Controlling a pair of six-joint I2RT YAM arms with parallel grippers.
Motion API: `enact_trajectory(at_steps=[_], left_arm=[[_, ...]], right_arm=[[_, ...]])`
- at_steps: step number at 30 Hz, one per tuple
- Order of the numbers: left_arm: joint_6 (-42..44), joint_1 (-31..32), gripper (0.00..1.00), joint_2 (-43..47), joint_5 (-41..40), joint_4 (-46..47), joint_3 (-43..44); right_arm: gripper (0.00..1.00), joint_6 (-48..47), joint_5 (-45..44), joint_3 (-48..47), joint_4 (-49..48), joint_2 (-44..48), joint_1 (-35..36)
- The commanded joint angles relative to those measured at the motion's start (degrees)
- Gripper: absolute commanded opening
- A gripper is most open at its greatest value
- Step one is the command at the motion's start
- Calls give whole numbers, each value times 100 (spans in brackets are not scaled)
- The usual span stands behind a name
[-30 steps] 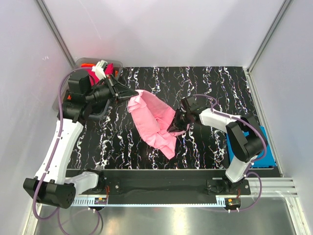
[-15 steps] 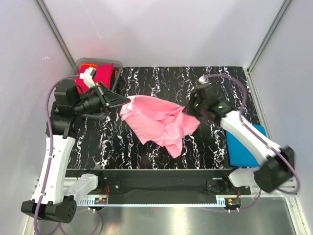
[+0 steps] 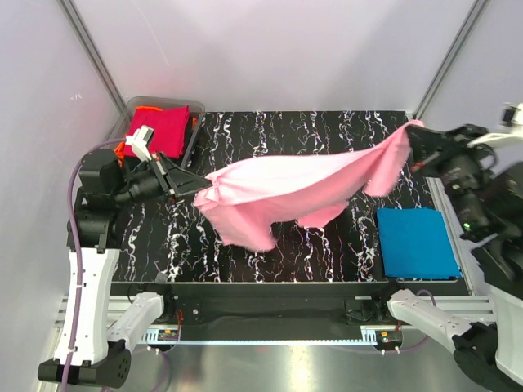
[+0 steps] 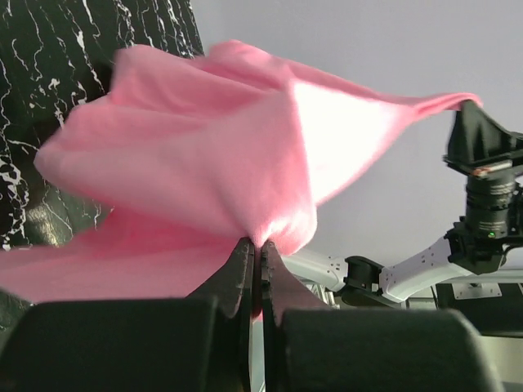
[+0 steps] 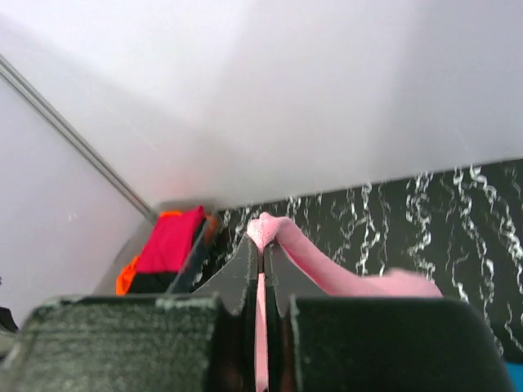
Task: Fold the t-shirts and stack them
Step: Flatten the tshirt out
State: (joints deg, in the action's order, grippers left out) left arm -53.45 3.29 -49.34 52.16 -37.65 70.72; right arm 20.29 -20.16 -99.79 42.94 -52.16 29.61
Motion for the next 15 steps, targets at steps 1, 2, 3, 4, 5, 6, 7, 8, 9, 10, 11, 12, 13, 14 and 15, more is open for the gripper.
enact_trajectory(at_steps=[1, 2, 3, 4, 5, 6, 7, 8, 9, 10, 11, 12, 13, 14, 15], left_arm=[[63, -48, 0, 118, 189, 82, -76], [45, -65, 0, 100, 180, 91, -67], [45, -65, 0, 74, 163, 65, -67], [45, -65, 0, 56, 154, 65, -23], [54, -65, 0, 48, 145, 56, -23], [54, -65, 0, 30, 145, 56, -23], [54, -65, 0, -5, 154, 47, -58], [37, -65, 0, 3, 163, 56, -76], [54, -65, 0, -23, 171, 56, -102], [63, -65, 0, -40, 198, 56, -128], [72, -74, 0, -58, 207, 47, -146], [72, -74, 0, -67, 207, 47, -181], [72, -74, 0, -75, 163, 47, -268], [89, -65, 0, -102, 154, 47, -313], [124, -65, 0, -119, 110, 47, -383]], right_arm=[[0, -447, -365, -426, 110, -75, -7], [0, -473, -374, -506, 110, -84, 1], [0, -474, -392, -576, 83, -75, 1], [0, -482, -401, -716, 40, -75, 1], [0, -483, -418, -761, -117, -57, 1], [0, -491, -418, -814, -232, -22, 1], [0, -500, -383, -901, -355, -13, 1], [0, -500, -357, -954, -574, -13, 1], [0, -474, -322, -1007, -680, -57, 1], [0, -474, -252, -1103, -786, -101, 1], [0, -465, -225, -1139, -1004, -145, 1], [0, -448, -225, -1174, -1094, -302, 1], [0, -473, -251, -1235, -1190, -399, 1], [0, -587, -303, -1253, -1400, -635, 1], [0, -658, -374, -1306, -1524, -785, 10]])
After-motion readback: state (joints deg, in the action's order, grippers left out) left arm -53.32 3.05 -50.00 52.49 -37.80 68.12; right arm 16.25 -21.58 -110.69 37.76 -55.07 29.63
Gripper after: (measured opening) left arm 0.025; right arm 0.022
